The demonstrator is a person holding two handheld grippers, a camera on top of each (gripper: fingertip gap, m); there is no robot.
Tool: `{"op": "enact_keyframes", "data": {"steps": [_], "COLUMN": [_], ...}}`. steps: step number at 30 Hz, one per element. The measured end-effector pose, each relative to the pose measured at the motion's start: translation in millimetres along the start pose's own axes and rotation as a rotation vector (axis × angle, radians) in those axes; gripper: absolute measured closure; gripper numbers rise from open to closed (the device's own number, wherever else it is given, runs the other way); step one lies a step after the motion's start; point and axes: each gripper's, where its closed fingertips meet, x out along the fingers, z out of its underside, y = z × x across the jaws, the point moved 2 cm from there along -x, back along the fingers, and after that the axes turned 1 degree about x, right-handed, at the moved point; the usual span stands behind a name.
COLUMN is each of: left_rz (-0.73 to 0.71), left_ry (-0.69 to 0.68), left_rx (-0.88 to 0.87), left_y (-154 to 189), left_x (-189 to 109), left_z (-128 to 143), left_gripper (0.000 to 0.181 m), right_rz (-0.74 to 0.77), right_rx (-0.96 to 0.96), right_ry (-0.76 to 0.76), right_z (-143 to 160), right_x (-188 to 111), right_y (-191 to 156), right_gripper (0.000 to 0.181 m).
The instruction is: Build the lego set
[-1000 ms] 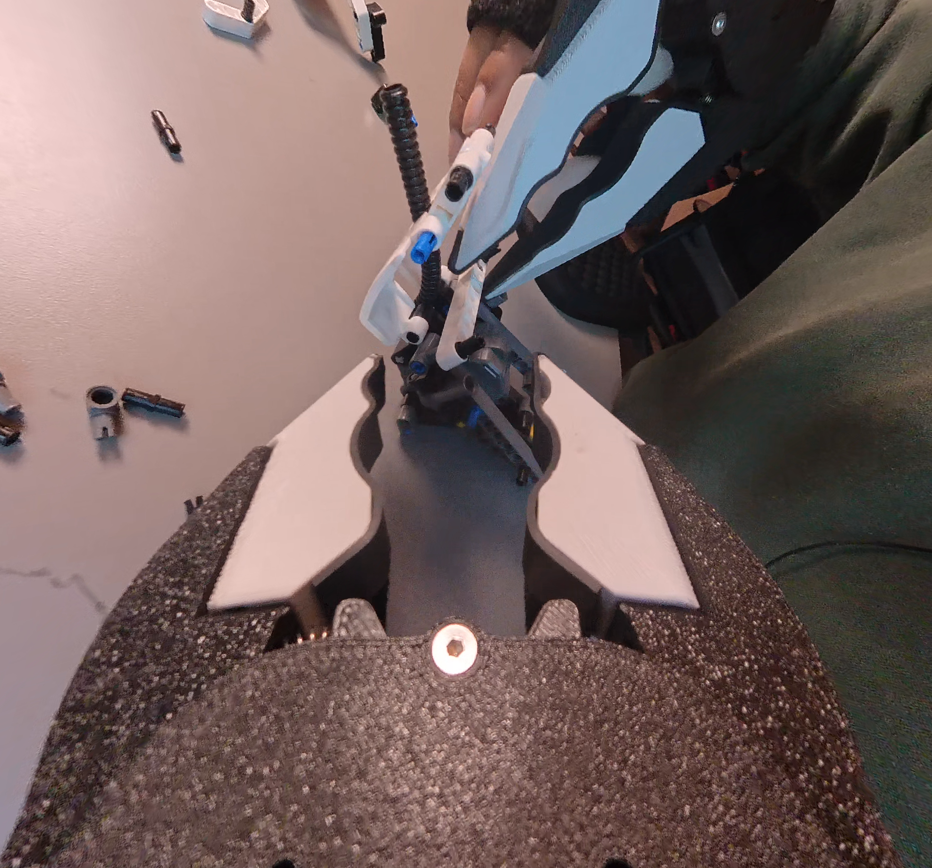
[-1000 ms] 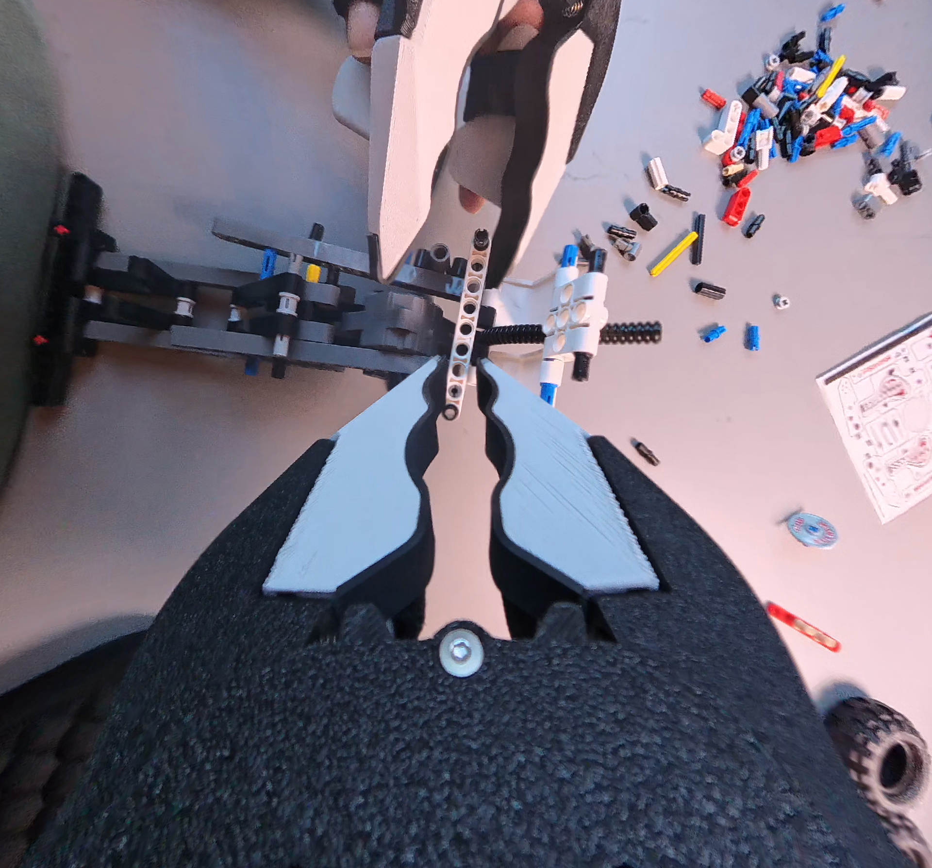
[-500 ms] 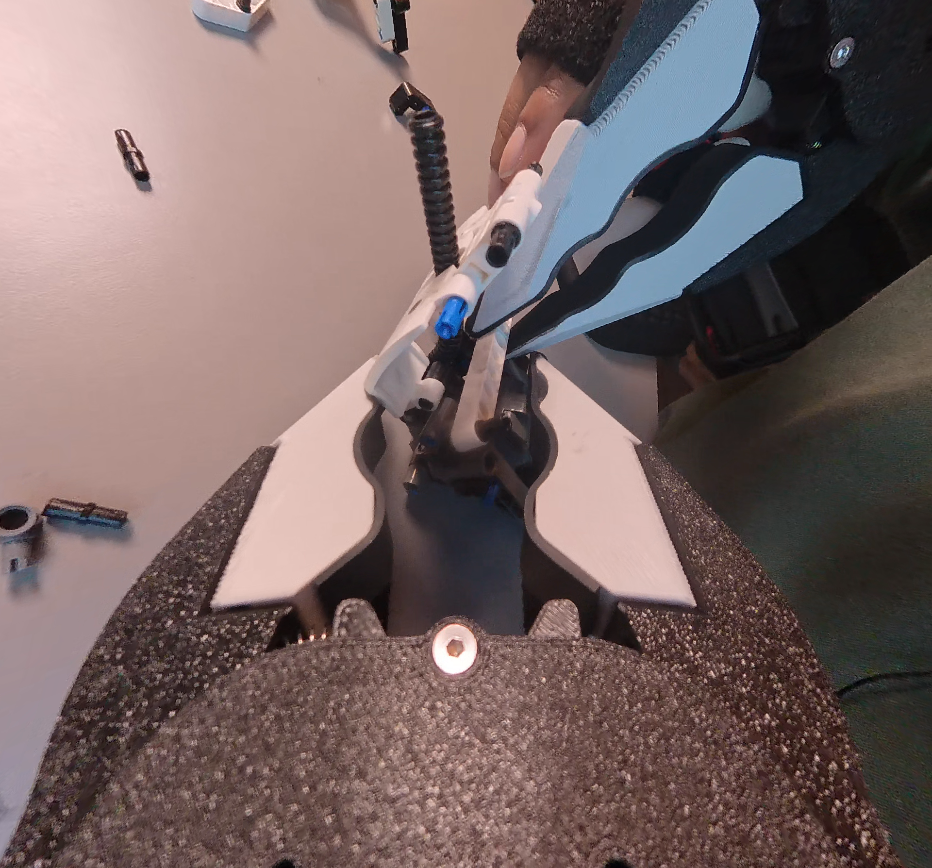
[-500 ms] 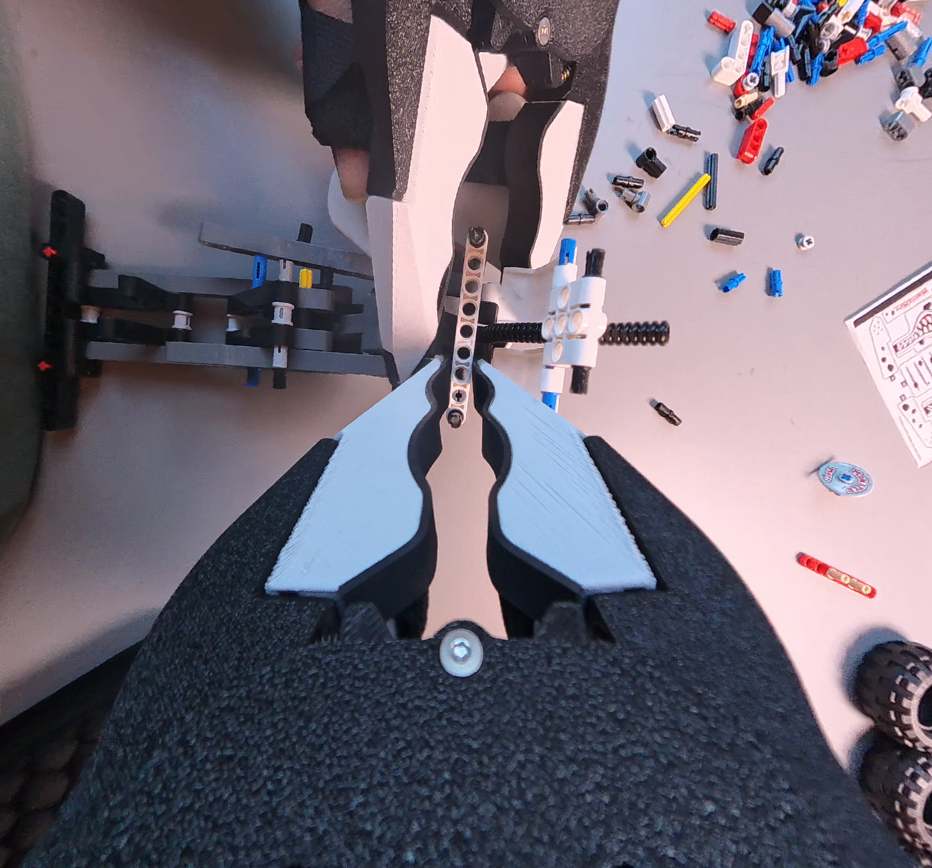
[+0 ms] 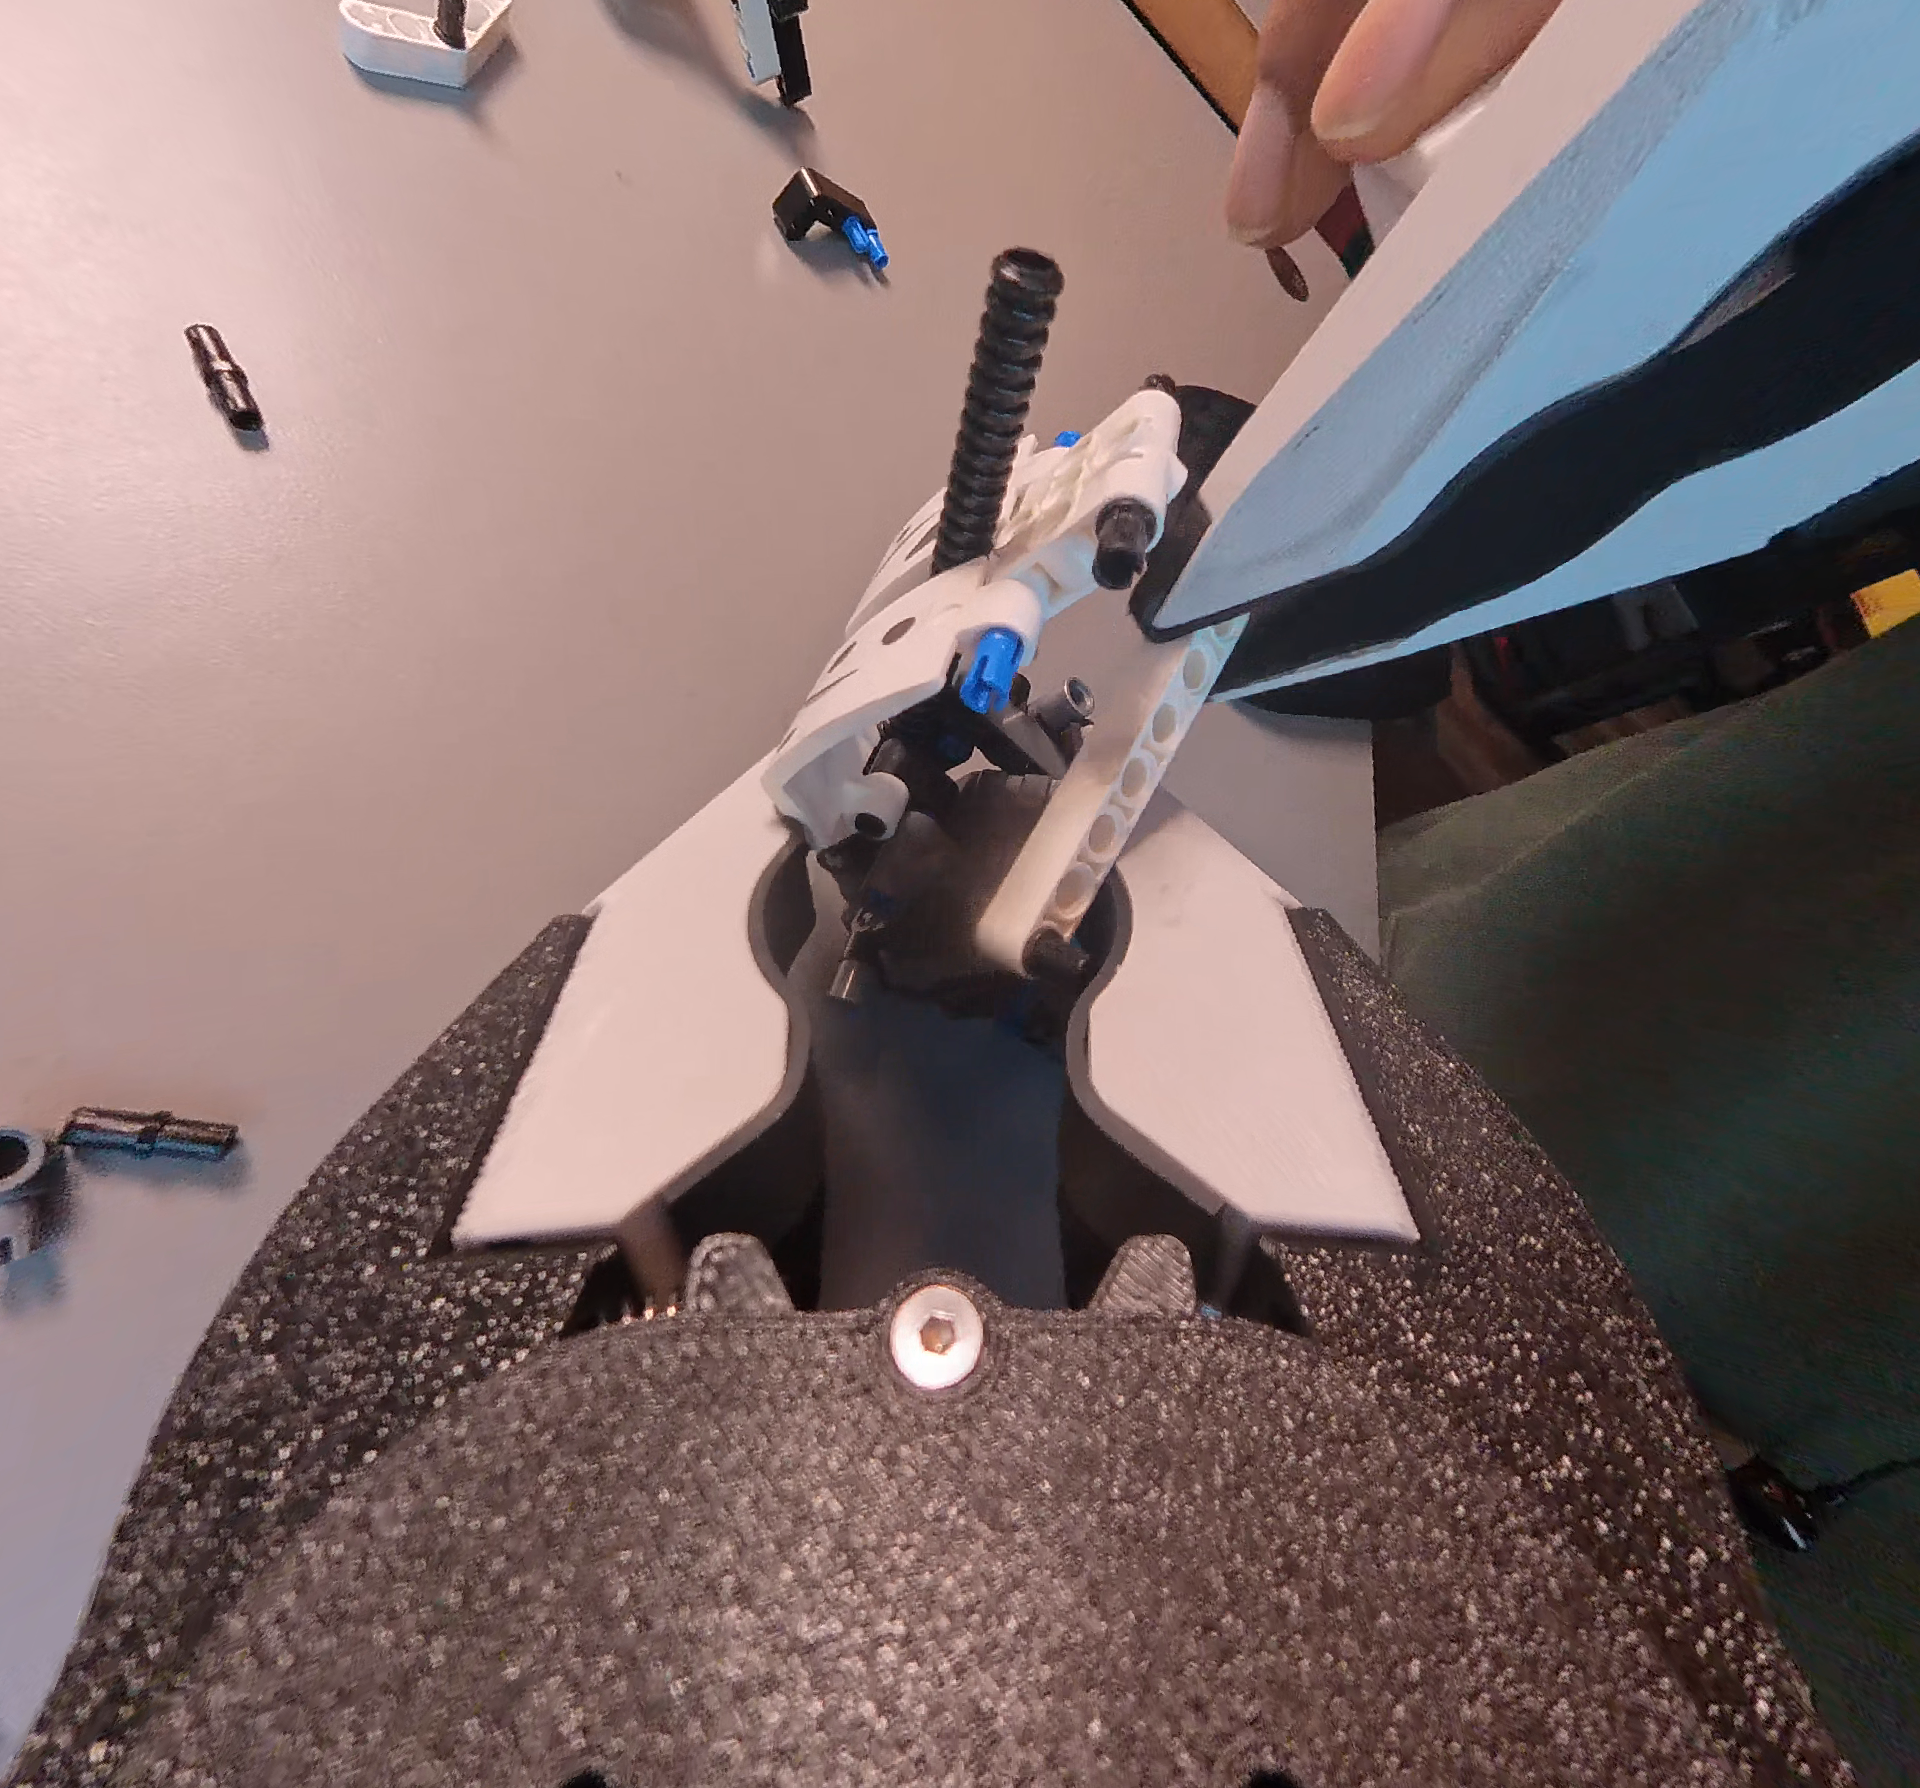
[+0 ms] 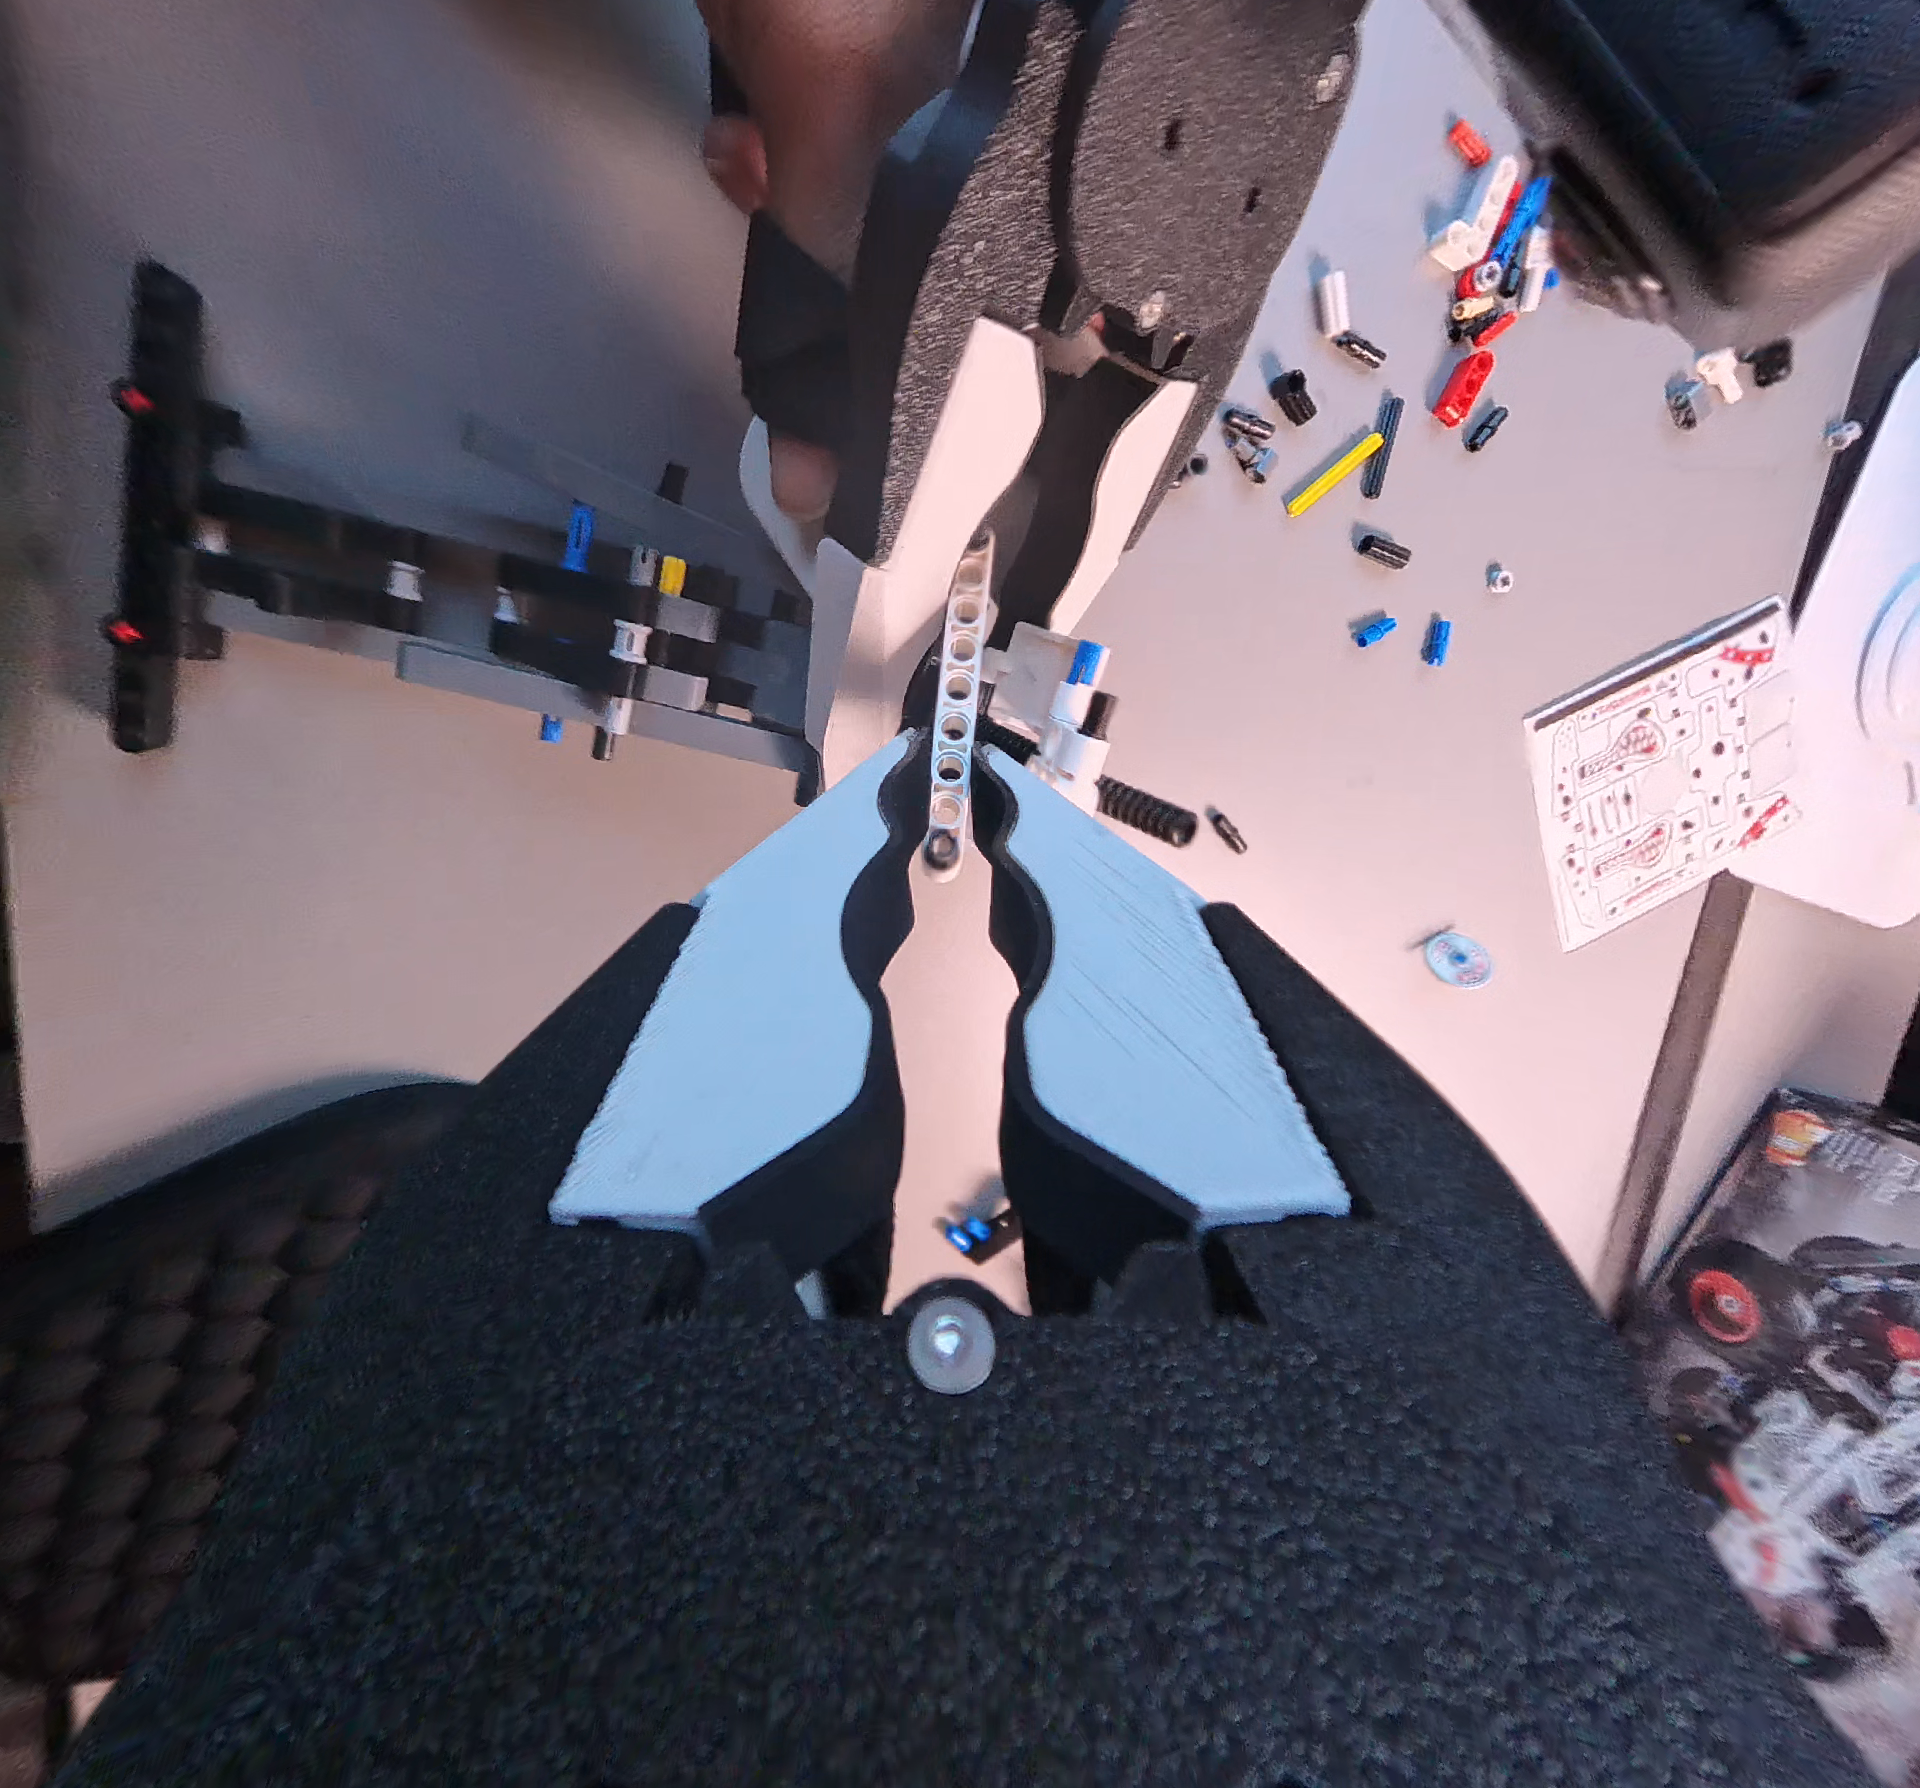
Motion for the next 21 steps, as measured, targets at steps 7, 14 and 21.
{"op": "enact_keyframes", "data": {"steps": [7,14,21], "left_rz": [0.004,0.026,0.001], "left_ry": [0.032,0.115,0.102], "left_rx": [-0.043,-0.008,0.011], "left_y": [-14,-17,-26], "left_x": [-17,-56,-89], "left_z": [1,-13,4], "left_gripper": [0.132,0.103,0.119], "right_rz": [-0.001,0.354,0.510], "right_rx": [0.307,0.399,0.242], "right_ry": [0.274,0.065,-0.107], "right_z": [7,110,151], "right_x": [-46,3,50], "right_y": [4,22,35], "right_gripper": [0.175,0.174,0.173]}}
